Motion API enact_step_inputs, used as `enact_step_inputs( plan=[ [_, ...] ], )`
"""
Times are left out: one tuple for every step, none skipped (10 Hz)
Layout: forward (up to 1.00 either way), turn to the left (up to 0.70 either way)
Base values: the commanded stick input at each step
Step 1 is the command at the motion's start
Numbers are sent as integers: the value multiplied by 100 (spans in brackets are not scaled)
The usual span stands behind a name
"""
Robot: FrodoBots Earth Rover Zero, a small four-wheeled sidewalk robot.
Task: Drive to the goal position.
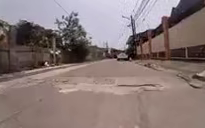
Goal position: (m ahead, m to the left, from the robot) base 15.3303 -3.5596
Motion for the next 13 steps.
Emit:
enact_step_inputs(
  plan=[
    [70, 0],
    [70, 0],
    [70, 0],
    [70, 0],
    [70, 0],
    [70, 0],
    [70, 0],
    [70, 0],
    [70, 0],
    [70, 0],
    [70, 0],
    [70, 0],
    [70, 0]
  ],
)
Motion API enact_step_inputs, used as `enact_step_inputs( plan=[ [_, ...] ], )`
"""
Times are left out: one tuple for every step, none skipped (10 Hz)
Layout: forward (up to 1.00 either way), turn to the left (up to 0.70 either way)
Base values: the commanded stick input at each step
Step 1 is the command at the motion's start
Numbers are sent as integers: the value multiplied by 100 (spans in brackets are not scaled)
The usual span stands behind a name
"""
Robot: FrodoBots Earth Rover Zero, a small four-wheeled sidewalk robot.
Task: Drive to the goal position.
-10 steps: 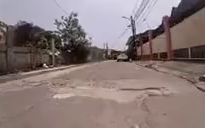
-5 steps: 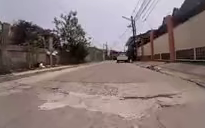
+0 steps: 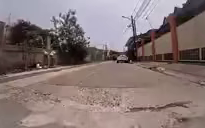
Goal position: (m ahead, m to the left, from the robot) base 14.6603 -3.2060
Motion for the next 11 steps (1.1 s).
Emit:
enact_step_inputs(
  plan=[
    [70, 0],
    [70, 0],
    [70, 0],
    [70, 0],
    [70, 0],
    [70, 0],
    [70, 0],
    [70, 0],
    [70, 0],
    [70, 0],
    [70, 0]
  ],
)
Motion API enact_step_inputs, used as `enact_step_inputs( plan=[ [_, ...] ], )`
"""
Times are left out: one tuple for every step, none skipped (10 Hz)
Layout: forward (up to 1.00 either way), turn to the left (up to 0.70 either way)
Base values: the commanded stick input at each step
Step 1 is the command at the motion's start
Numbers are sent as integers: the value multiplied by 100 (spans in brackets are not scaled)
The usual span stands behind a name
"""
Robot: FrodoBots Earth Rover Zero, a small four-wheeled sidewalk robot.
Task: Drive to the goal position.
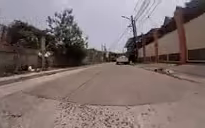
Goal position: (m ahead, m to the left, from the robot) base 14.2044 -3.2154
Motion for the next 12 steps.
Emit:
enact_step_inputs(
  plan=[
    [70, 0],
    [70, 0],
    [70, 0],
    [70, 0],
    [70, 0],
    [70, 0],
    [70, 0],
    [70, 0],
    [70, 0],
    [70, 0],
    [70, 0],
    [70, 0]
  ],
)
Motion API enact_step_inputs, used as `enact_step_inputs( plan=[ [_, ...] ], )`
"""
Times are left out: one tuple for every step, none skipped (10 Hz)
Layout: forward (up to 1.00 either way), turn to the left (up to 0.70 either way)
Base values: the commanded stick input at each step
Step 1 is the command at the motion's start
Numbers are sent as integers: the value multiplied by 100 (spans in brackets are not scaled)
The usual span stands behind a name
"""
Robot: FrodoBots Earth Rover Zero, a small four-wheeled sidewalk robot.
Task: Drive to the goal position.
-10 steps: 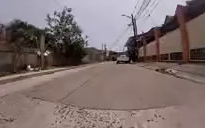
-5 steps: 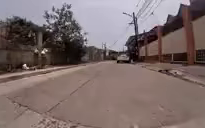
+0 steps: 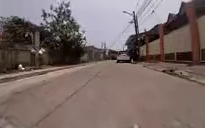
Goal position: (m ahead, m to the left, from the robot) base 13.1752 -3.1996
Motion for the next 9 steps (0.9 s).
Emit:
enact_step_inputs(
  plan=[
    [70, 0],
    [70, 0],
    [70, 0],
    [70, 0],
    [70, 0],
    [70, 0],
    [70, 0],
    [70, 0],
    [70, 0]
  ],
)
